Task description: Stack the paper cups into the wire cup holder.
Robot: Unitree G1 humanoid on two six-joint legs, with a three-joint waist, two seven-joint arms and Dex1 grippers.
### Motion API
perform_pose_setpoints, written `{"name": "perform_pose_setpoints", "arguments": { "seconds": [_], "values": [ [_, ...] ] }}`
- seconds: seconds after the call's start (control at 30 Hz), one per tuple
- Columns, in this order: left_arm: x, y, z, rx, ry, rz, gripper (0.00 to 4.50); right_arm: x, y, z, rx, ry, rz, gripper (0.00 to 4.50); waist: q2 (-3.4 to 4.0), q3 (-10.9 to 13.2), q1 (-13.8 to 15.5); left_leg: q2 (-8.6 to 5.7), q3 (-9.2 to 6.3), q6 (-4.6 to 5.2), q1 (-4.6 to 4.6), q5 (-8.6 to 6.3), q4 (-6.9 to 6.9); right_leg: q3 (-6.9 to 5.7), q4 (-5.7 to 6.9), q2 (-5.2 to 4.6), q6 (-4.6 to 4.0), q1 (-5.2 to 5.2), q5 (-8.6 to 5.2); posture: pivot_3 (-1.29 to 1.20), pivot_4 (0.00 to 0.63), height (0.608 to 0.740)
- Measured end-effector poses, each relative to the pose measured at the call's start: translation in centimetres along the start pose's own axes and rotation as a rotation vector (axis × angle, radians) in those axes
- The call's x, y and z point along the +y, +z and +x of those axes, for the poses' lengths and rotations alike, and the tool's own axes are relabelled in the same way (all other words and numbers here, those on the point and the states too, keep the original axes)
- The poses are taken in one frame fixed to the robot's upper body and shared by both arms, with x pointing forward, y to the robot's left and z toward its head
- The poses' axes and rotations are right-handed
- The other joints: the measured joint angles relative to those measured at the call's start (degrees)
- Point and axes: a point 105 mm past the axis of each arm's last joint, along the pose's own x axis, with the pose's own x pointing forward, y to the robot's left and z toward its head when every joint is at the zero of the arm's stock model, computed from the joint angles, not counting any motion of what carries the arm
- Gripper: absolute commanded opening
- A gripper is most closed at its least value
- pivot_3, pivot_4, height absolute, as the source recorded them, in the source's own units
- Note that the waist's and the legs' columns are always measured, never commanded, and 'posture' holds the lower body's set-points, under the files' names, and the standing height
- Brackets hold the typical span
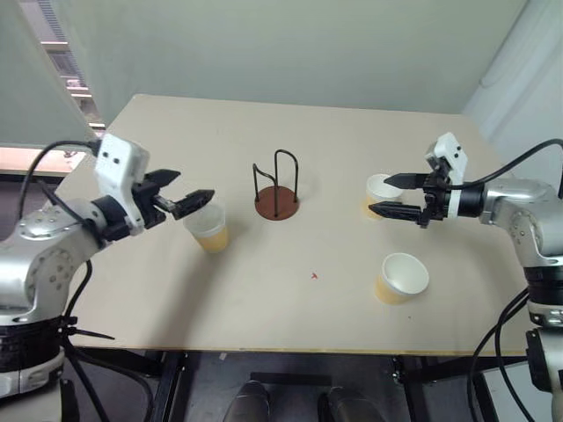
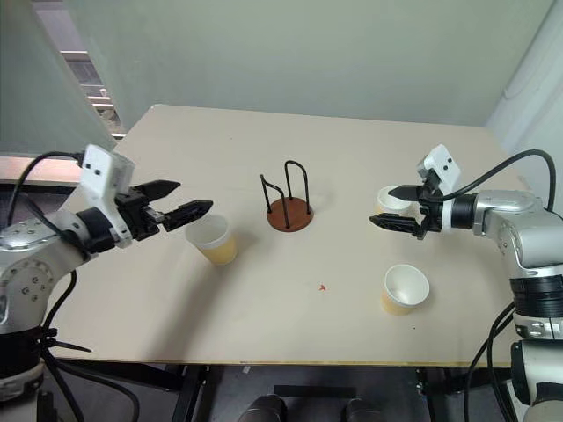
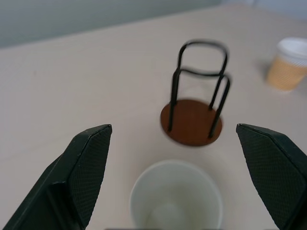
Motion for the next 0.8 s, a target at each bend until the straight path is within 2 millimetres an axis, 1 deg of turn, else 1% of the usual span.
{"name": "perform_pose_setpoints", "arguments": {
  "seconds": [0.13,0.37,0.53,0.6,0.7,0.8],
  "values": [
    [-0.7,-0.2,0.8,0.015,-0.02,-0.011,4.48,0.5,0.1,0.0,0.0,0.006,-0.016,4.5,0.0,0.0,0.0,-0.01,0.01,0.0,0.0,0.0,0.02,0.0,0.0,0.0,0.0,0.01,0.0,0.0,0.15,0.74],
    [-1.0,-0.3,2.8,0.034,-0.05,-0.032,4.48,0.9,-0.3,-0.5,0.022,0.003,-0.017,4.5,0.0,0.0,0.2,-0.04,0.02,-0.02,0.0,0.01,0.08,0.03,-0.01,0.0,0.06,0.03,0.02,0.0,0.15,0.74],
    [-2.0,-1.4,4.2,0.093,-0.104,-0.025,4.48,1.1,-0.1,-0.9,0.022,0.003,-0.019,4.5,0.0,0.0,0.2,-0.05,0.05,-0.02,0.0,0.01,0.1,0.08,-0.02,-0.01,0.12,0.03,0.03,0.0,0.15,0.74],
    [-2.2,-1.3,4.5,0.097,-0.119,-0.022,4.48,1.3,0.1,-1.0,0.016,0.01,-0.016,4.5,0.0,0.0,0.2,-0.04,0.05,-0.02,-0.01,0.01,0.11,0.07,-0.02,0.01,0.12,0.03,0.03,0.0,0.15,0.74],
    [-2.6,-0.6,4.8,0.086,-0.159,0.002,4.48,1.7,0.2,-1.2,0.017,0.02,-0.018,4.5,0.0,0.0,0.2,-0.06,0.06,-0.01,-0.01,0.01,0.11,0.08,-0.03,0.0,0.16,0.04,0.01,0.0,0.15,0.74],
    [-3.2,-0.7,5.1,0.095,-0.193,0.028,4.48,1.8,0.1,-1.2,0.014,0.02,-0.011,4.5,0.0,0.0,0.2,-0.08,0.07,-0.01,-0.01,0.01,0.15,0.13,-0.03,-0.01,0.21,0.04,0.0,0.0,0.15,0.74]
  ]
}}
